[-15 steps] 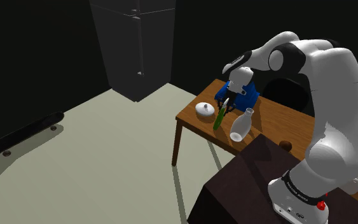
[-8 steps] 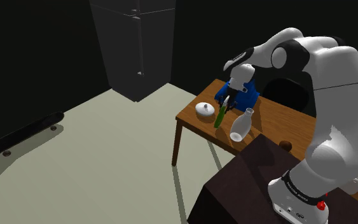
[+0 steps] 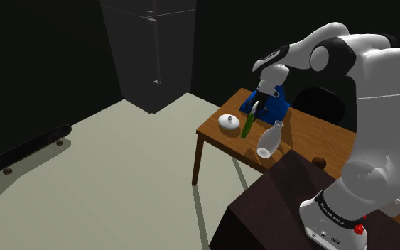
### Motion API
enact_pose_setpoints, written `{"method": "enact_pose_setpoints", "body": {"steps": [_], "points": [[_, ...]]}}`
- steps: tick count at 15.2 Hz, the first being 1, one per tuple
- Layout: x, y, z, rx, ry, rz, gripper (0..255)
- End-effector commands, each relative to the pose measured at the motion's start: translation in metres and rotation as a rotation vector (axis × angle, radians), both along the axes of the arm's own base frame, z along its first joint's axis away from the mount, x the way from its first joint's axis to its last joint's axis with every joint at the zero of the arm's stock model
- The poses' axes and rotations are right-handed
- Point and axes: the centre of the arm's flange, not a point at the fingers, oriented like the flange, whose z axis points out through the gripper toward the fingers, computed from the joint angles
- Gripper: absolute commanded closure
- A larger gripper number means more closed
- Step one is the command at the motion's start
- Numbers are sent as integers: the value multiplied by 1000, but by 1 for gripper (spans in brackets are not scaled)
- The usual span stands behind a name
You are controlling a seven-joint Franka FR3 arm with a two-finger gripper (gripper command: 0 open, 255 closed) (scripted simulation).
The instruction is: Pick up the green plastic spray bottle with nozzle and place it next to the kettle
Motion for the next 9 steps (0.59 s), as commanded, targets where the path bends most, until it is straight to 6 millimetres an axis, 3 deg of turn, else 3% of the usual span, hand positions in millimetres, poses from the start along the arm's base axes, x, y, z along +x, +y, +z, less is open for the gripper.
{"method": "enact_pose_setpoints", "body": {"steps": [1,9], "points": [[0,0,11,0,0,0,255],[0,0,53,0,0,0,255]]}}
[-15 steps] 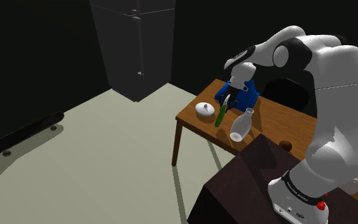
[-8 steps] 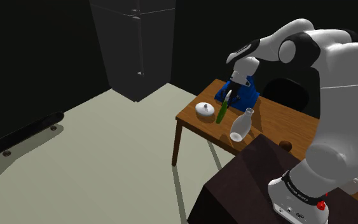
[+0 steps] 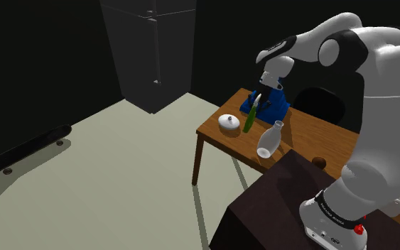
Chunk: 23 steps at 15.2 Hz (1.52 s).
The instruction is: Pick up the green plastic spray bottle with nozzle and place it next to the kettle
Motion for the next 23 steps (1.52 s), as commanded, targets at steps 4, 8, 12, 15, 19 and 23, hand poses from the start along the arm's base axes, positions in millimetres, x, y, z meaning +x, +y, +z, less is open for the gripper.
{"method": "enact_pose_setpoints", "body": {"steps": [4,8,12,15,19,23], "points": [[0,0,27,0,0,0,255],[0,0,48,0,0,0,255],[0,0,69,0,0,0,255],[0,0,85,0,0,0,255],[0,0,106,0,0,0,255],[0,0,127,0,0,0,255]]}}
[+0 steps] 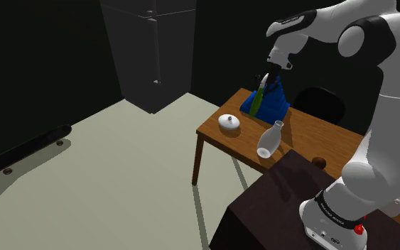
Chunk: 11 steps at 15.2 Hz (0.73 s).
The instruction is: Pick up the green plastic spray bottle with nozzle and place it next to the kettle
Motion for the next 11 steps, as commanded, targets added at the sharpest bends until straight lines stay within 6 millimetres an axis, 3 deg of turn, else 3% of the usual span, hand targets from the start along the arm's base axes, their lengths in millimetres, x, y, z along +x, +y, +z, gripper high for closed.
{"method": "enact_pose_setpoints", "body": {"steps": [1,11], "points": [[-1,0,11,0,0,0,255],[-1,0,64,0,0,0,255]]}}
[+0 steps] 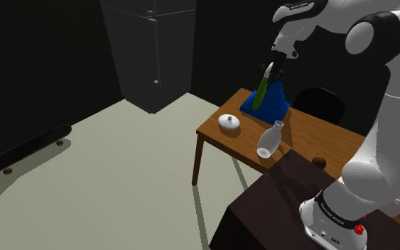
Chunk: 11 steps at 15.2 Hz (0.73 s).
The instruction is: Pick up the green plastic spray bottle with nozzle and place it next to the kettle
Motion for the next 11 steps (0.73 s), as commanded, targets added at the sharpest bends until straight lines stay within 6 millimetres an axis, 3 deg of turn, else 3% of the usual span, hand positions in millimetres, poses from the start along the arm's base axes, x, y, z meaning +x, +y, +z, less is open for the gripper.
{"method": "enact_pose_setpoints", "body": {"steps": [1,4,11], "points": [[0,2,11,0,0,0,255],[0,2,26,0,0,0,255],[-86,-30,26,0,0,0,255]]}}
